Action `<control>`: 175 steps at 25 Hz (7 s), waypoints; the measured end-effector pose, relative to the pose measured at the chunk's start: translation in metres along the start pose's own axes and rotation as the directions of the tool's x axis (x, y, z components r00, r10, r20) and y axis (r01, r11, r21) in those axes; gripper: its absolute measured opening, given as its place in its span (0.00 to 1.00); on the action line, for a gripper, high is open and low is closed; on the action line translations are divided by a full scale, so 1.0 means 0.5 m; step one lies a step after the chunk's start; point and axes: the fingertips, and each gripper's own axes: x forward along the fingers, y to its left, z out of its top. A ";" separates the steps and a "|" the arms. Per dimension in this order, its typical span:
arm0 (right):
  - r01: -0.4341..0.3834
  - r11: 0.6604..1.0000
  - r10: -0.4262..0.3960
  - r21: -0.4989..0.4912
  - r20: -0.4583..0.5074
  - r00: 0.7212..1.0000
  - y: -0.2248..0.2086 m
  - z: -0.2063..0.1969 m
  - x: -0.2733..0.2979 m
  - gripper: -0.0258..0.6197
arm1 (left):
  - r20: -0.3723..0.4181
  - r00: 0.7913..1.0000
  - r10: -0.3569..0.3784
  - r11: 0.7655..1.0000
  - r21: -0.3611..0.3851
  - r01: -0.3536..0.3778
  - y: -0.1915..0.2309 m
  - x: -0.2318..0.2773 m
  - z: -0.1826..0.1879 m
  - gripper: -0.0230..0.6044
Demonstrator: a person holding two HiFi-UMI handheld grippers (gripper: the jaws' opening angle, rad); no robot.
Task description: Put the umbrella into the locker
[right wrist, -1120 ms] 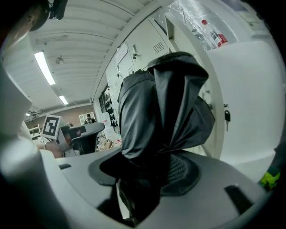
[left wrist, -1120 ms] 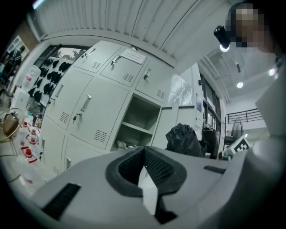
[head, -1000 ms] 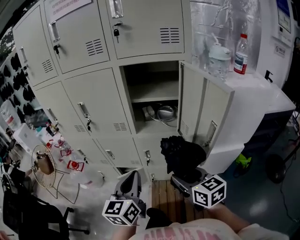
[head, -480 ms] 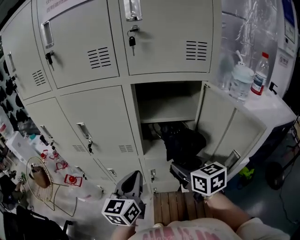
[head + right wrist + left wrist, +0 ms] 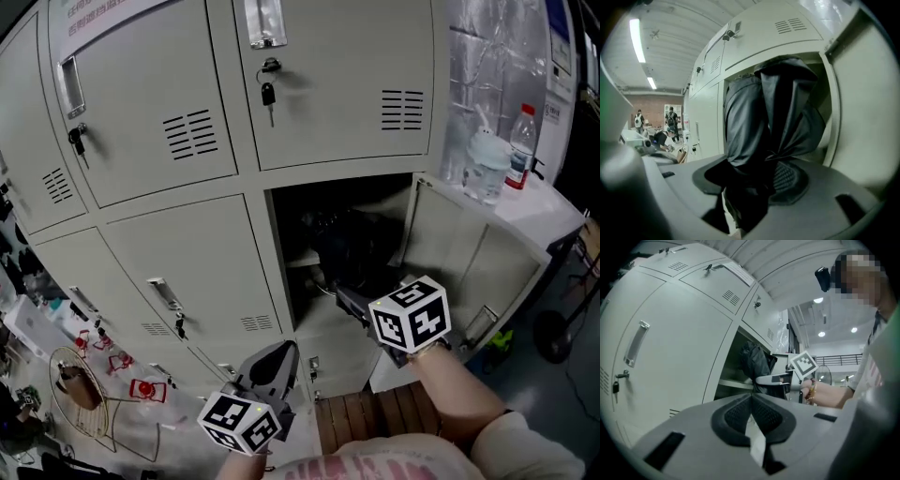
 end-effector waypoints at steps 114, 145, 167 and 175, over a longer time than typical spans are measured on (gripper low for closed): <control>0.114 0.634 -0.273 -0.765 -0.084 0.958 -0.157 0.111 0.327 0.55 | 0.060 0.996 -0.064 0.997 -0.027 0.066 0.040 0.084 0.099 0.04; 0.110 0.834 -0.146 -0.541 -0.024 0.989 -0.129 0.129 0.283 0.55 | 0.076 0.994 -0.077 0.996 -0.035 0.080 0.051 0.089 0.105 0.04; -0.002 0.999 0.003 -0.037 0.032 0.999 -0.014 -0.012 0.151 0.48 | 0.058 0.992 -0.109 0.993 -0.045 0.112 -0.005 0.068 0.091 0.04; -0.004 0.999 0.006 0.054 -0.039 0.999 0.023 -0.126 0.092 0.42 | 0.041 0.992 -0.117 0.991 -0.055 0.119 -0.040 0.034 0.065 0.04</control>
